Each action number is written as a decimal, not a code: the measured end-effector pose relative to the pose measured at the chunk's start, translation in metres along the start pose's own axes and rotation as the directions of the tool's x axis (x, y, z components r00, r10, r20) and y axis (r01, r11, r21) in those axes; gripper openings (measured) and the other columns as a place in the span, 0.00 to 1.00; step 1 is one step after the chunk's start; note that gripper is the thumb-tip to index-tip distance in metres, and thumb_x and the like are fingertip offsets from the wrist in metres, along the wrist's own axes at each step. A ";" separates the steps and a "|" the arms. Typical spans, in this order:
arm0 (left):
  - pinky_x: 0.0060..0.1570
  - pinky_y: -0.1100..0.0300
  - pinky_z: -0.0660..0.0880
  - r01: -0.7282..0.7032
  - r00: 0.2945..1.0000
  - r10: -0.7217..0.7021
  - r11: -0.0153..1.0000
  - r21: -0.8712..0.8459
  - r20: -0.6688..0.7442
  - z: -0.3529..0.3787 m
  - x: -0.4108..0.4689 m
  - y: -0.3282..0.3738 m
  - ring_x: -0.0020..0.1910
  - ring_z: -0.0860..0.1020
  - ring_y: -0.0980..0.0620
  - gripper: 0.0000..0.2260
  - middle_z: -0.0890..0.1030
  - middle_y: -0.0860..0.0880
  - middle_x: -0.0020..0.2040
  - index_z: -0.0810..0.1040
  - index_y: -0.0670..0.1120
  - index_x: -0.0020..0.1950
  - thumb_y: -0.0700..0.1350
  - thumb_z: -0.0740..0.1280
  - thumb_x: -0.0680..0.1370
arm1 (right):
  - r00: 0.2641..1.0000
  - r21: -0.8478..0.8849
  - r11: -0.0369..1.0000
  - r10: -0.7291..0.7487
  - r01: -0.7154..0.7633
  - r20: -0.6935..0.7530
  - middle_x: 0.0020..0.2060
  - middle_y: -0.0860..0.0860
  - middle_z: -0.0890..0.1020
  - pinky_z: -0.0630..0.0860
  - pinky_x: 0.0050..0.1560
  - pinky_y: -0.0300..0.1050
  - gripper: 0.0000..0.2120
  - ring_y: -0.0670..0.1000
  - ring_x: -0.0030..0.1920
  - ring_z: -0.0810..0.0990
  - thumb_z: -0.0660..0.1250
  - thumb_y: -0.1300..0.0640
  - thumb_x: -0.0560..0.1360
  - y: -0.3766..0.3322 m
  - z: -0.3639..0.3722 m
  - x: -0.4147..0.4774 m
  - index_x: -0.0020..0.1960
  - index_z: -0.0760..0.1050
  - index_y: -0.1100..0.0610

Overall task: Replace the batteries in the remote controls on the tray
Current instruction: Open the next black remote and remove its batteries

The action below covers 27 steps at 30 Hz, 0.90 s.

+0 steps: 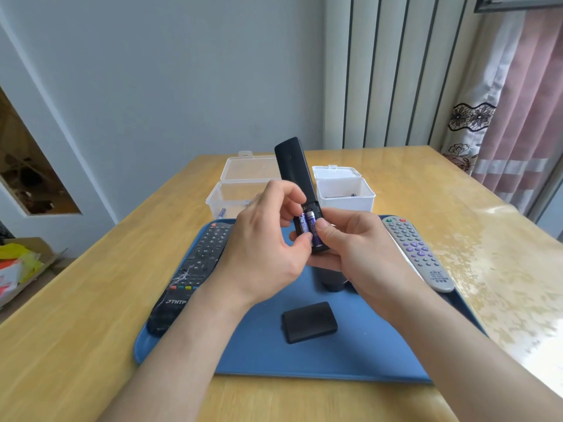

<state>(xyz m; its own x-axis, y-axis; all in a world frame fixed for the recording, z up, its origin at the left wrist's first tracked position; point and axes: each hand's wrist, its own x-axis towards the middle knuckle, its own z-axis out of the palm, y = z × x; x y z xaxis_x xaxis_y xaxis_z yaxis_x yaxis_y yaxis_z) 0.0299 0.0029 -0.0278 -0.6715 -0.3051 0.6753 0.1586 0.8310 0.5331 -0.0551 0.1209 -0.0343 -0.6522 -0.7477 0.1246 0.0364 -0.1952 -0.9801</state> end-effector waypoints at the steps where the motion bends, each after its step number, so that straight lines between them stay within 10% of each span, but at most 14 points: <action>1: 0.47 0.58 0.76 0.016 1.000 -0.016 1.000 -0.023 -0.002 -0.001 0.000 0.000 0.46 0.76 0.54 0.15 0.77 0.54 0.45 0.70 0.48 0.52 0.41 0.69 0.67 | 1.000 -0.008 1.000 0.002 -0.002 -0.004 0.42 0.60 0.82 0.82 0.50 0.47 0.13 0.53 0.45 0.83 0.57 0.64 0.82 0.001 0.000 0.000 0.53 0.81 0.63; 16: 0.39 0.66 0.75 0.049 0.997 -0.052 0.998 -0.041 -0.066 0.015 -0.003 -0.006 0.40 0.74 0.54 0.20 0.73 0.55 0.38 0.77 0.50 0.63 0.46 0.71 0.71 | 1.000 0.071 0.997 -0.022 0.021 0.009 0.50 0.61 0.85 0.80 0.56 0.51 0.15 0.57 0.54 0.84 0.54 0.65 0.83 0.002 -0.003 0.003 0.56 0.80 0.64; 22: 0.41 0.53 0.80 0.131 0.979 -0.146 0.985 -0.110 -0.143 0.015 -0.003 -0.007 0.40 0.80 0.55 0.09 0.80 0.55 0.41 0.73 0.54 0.46 0.43 0.71 0.72 | 0.997 0.105 0.993 0.053 -0.059 0.061 0.52 0.63 0.84 0.81 0.53 0.45 0.13 0.55 0.52 0.85 0.57 0.66 0.82 0.000 -0.005 0.001 0.57 0.80 0.64; 27: 0.47 0.59 0.77 0.060 0.964 -0.092 0.989 -0.133 -0.250 0.003 0.005 -0.009 0.45 0.80 0.55 0.12 0.77 0.52 0.43 0.74 0.54 0.49 0.38 0.57 0.77 | 0.983 -0.272 0.962 -0.037 -0.013 -0.178 0.42 0.60 0.84 0.72 0.40 0.40 0.12 0.47 0.33 0.80 0.62 0.60 0.79 -0.003 -0.013 0.006 0.49 0.84 0.51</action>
<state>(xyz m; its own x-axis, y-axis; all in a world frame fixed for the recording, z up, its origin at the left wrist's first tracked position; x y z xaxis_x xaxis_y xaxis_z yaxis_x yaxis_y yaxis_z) 0.0227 -0.0043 -0.0307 -0.4808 -0.4870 0.7291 0.2126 0.7420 0.6358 -0.0688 0.1251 -0.0329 -0.7775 -0.6149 0.1317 -0.1626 -0.0057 -0.9867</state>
